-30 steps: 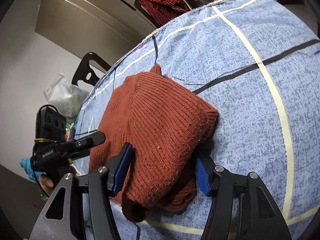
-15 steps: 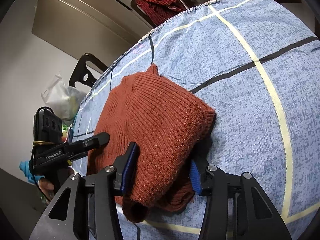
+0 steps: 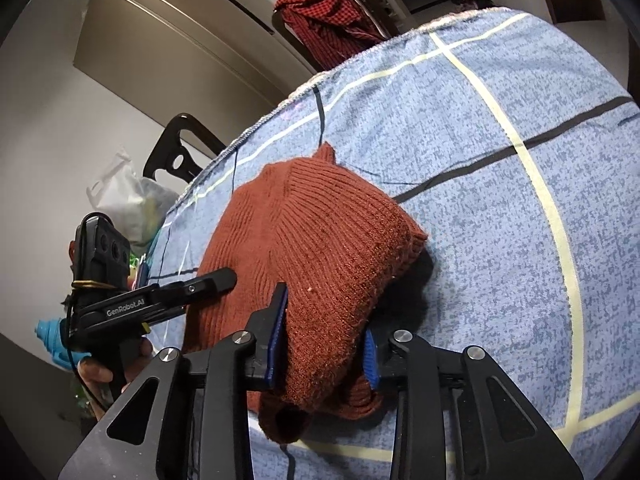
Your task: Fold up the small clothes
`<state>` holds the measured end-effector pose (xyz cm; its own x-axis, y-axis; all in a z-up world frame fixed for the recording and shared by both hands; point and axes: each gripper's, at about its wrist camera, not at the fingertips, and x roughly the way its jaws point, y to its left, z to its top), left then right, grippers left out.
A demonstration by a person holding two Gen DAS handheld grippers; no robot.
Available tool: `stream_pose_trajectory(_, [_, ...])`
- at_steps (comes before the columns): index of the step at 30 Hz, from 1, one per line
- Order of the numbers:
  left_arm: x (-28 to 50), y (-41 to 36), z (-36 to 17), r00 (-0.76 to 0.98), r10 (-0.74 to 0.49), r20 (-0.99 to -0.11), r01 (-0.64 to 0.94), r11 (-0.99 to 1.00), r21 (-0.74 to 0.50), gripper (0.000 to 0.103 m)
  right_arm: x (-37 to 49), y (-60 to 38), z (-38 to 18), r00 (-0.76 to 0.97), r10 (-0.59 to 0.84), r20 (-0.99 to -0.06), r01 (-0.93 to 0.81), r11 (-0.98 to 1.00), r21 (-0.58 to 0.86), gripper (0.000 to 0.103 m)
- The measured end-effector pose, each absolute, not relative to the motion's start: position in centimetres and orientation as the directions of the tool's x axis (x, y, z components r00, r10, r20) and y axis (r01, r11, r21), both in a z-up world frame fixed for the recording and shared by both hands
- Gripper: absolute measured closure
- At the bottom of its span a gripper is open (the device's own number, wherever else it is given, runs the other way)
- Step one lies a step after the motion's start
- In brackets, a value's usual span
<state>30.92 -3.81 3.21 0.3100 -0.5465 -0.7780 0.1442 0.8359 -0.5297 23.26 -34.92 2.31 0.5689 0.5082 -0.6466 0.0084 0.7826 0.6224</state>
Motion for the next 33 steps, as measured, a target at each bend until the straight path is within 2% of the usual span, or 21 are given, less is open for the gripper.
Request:
stream_pose_trajectory(5, [30.7, -3.5, 3.8, 0.318, -0.568, -0.759, 0.148, 0.821, -0.552, 0.067, 22.8, -34.4, 3.6, 0.589, 0.499, -0.635, -0.010, 0.791, 0.612, 0.080])
stream_pose_trajectory(13, [30.7, -3.2, 3.4, 0.306, -0.570, -0.763, 0.135, 0.819, -0.557, 0.067, 23.1, -33.8, 2.9, 0.579, 0.467, -0.668, 0.026, 0.808, 0.588, 0.080])
stream_pose_trajectory(22, [31.1, -4.0, 2.7, 0.298, -0.546, -0.783, 0.128, 0.836, -0.534, 0.067, 23.7, -34.6, 0.8, 0.541, 0.487, -0.686, 0.084, 0.780, 0.620, 0.064])
stream_pose_trajectory(24, [31.1, -4.1, 2.8, 0.298, -0.544, -0.785, 0.133, 0.838, -0.530, 0.067, 23.8, -34.7, 0.7, 0.540, 0.499, -0.678, 0.094, 0.765, 0.638, 0.064])
stream_pose_trajectory(29, [30.9, -3.8, 3.1, 0.302, -0.560, -0.771, 0.139, 0.826, -0.546, 0.067, 23.2, -34.6, 1.8, 0.566, 0.517, -0.642, 0.064, 0.749, 0.659, 0.076])
stream_pose_trajectory(33, [30.7, -3.0, 3.9, 0.306, -0.592, -0.745, 0.146, 0.803, -0.578, 0.069, 22.5, -34.0, 3.8, 0.598, 0.521, -0.609, 0.040, 0.740, 0.672, 0.079])
